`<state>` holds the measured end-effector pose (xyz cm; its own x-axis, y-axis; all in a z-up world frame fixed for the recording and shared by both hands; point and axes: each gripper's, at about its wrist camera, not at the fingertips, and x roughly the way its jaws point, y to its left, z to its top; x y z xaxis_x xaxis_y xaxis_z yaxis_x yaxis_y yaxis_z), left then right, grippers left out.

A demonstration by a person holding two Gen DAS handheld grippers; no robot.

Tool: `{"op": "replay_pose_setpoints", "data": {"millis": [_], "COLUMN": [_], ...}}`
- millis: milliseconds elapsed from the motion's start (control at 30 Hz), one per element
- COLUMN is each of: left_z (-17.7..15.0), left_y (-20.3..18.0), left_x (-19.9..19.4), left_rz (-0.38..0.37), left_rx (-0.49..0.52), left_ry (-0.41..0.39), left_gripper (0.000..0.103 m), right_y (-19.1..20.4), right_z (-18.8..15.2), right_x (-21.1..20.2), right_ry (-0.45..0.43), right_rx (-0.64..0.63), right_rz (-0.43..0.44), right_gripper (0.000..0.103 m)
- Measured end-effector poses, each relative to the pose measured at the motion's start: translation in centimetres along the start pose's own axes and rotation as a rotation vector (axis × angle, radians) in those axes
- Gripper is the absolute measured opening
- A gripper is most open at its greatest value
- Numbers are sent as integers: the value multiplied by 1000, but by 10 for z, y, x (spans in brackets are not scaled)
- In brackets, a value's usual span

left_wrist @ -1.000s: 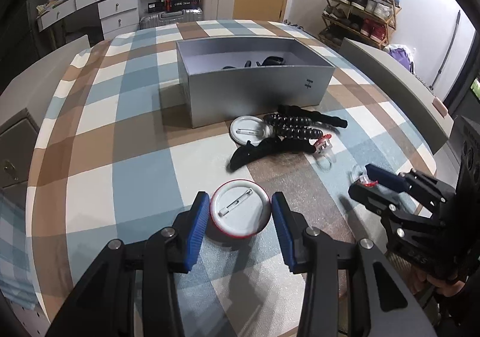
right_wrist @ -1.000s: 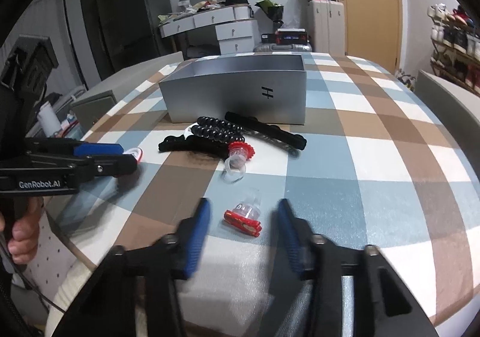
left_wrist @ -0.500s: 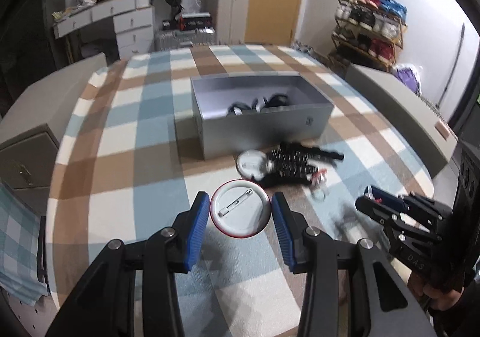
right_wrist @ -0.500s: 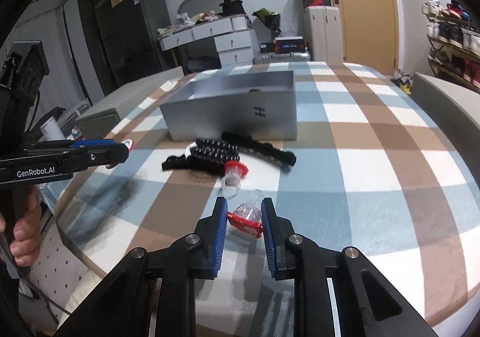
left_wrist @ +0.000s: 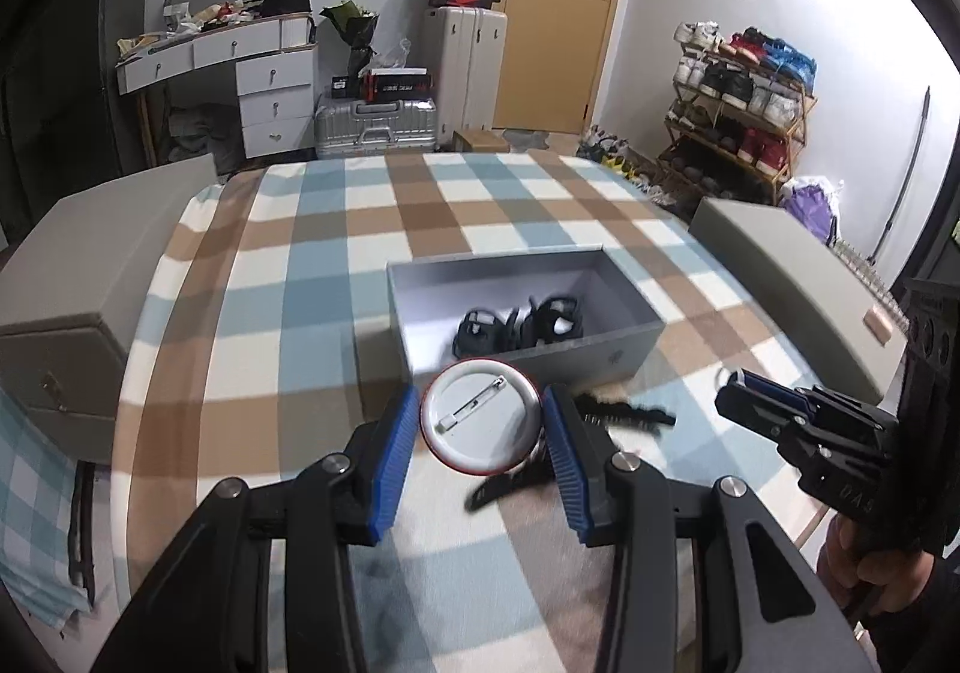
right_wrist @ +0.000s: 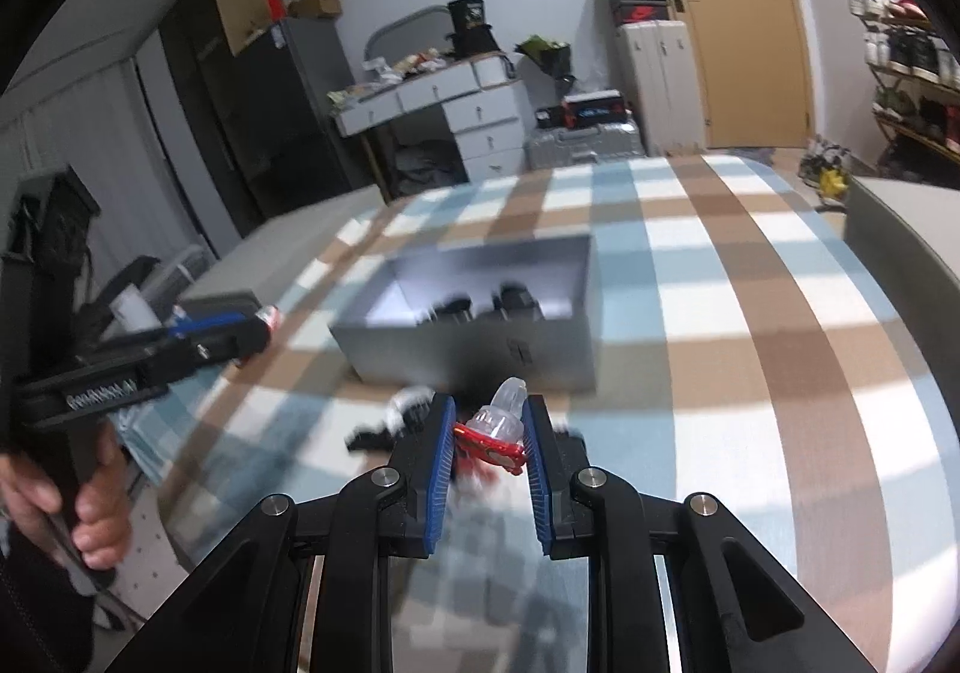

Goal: Organize jewelry
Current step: 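Carry the badge and vial into the silver box and open both grippers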

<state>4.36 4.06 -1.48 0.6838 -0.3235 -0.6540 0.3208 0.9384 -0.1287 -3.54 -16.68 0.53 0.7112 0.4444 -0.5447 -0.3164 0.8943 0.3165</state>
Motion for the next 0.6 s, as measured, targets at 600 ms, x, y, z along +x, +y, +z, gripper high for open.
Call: {"op": "replay_pose_setpoints", "data": {"millis": [600], "left_z": [38], "left_y": [12], "left_x": [51], "left_rz": [-20], "left_rx": [-28], "left_ry": [23], "left_gripper": [37], "right_y": [8], "right_z": [91], "right_x": [82], "right_ry": [39], "right_rx": [-34], "right_rz": [202], "right_gripper": [22]}}
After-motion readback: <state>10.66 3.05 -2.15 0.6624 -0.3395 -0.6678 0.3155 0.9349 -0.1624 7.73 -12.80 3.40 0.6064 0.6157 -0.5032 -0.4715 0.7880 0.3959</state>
